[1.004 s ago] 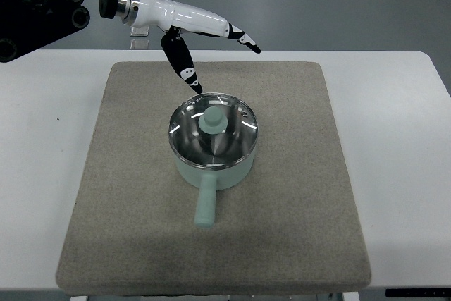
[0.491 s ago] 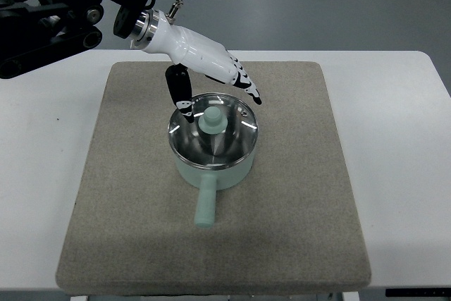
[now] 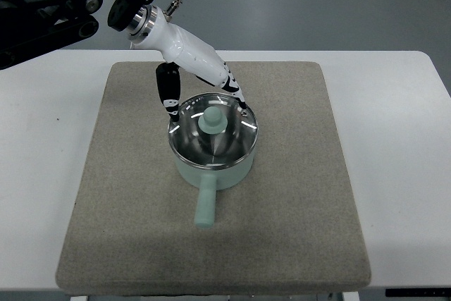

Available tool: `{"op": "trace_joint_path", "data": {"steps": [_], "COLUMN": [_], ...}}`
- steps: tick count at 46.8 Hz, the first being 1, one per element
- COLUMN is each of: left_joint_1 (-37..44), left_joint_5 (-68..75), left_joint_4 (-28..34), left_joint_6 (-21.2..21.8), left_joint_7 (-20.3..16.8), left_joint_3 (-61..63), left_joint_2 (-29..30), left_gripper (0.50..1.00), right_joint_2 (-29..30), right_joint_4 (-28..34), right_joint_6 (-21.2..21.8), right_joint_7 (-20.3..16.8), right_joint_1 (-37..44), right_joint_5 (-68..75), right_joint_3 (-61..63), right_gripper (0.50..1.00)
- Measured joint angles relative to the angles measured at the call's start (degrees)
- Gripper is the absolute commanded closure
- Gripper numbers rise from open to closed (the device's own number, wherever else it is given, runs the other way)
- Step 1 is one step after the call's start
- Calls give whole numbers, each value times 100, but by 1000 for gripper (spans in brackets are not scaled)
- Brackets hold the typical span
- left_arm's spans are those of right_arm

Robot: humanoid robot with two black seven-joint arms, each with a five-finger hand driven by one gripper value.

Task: Place lid left of pot with left hand
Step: 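Lower the left hand onto the lid, fingers around the green knob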

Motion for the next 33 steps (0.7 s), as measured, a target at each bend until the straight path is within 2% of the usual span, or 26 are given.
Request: {"op": "trace_joint_path", "data": {"steps": [33], "left_joint_1": [112], "left_joint_5": [397], "left_joint_4": [22], "left_joint_6": [77], "left_joint_7": [1], "left_joint_3": [-46], "left_joint_2": [-101], "left_gripper": [508], "right_joint_2": [0], "right_joint_4": [0], "right_joint_6": [0], "right_joint_7": [0], "right_joint_1": [0], "right_joint_5": [0], "right_joint_3": [0], "right_gripper": [576]}}
